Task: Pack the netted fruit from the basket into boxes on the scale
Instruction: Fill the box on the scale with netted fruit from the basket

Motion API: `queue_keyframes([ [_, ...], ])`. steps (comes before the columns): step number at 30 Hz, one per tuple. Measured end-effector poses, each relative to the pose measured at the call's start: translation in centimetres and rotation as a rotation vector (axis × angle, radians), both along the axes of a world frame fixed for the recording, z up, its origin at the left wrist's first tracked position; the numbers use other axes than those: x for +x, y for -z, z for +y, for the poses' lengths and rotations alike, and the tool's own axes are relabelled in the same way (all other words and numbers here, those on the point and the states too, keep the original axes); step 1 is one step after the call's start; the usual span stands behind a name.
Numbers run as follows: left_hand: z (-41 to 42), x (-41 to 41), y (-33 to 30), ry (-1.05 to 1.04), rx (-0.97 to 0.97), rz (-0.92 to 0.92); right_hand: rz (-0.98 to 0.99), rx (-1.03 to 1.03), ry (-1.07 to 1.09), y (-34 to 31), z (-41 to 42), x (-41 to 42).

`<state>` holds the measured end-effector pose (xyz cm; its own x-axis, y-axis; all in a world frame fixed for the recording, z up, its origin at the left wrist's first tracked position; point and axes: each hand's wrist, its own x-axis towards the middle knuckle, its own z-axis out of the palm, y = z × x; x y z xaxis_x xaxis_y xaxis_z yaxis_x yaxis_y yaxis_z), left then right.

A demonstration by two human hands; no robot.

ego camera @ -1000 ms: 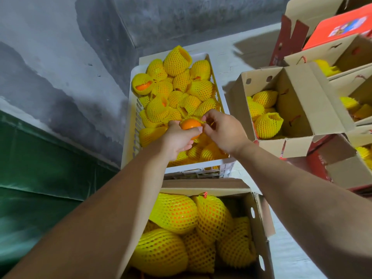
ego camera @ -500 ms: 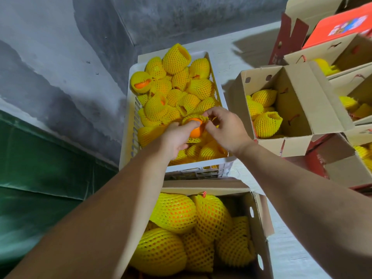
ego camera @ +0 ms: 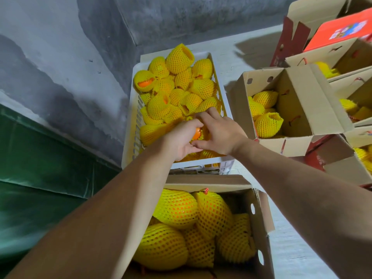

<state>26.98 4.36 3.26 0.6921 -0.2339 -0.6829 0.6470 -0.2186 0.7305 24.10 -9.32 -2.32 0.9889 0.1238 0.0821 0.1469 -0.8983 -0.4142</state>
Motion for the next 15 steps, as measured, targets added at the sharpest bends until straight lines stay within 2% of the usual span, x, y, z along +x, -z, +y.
queue_keyframes([
  [5, 1.4, -1.2, -4.4, -0.117, -0.052, -0.021, 0.059, 0.415, 0.032, -2.5, 0.4, -0.7],
  [9, 4.4, -3.4, -8.2, -0.02, -0.05, -0.202, -0.03, 0.516, 0.089, -6.1, 2.3, -2.1],
  [10, 5.5, -4.3, -8.7, 0.04, -0.025, -0.293, -0.04, 0.57, 0.116, -7.2, 3.0, -2.7],
  [13, 9.1, -7.1, -8.8, 0.262, 0.246, -0.74, -0.003, 0.891, 0.173, -10.5, 5.5, -5.3],
  [15, 11.5, -9.5, -8.2, 0.198, 0.269, -0.848, -0.005, 0.994, 0.184, -12.4, 7.2, -7.7],
])
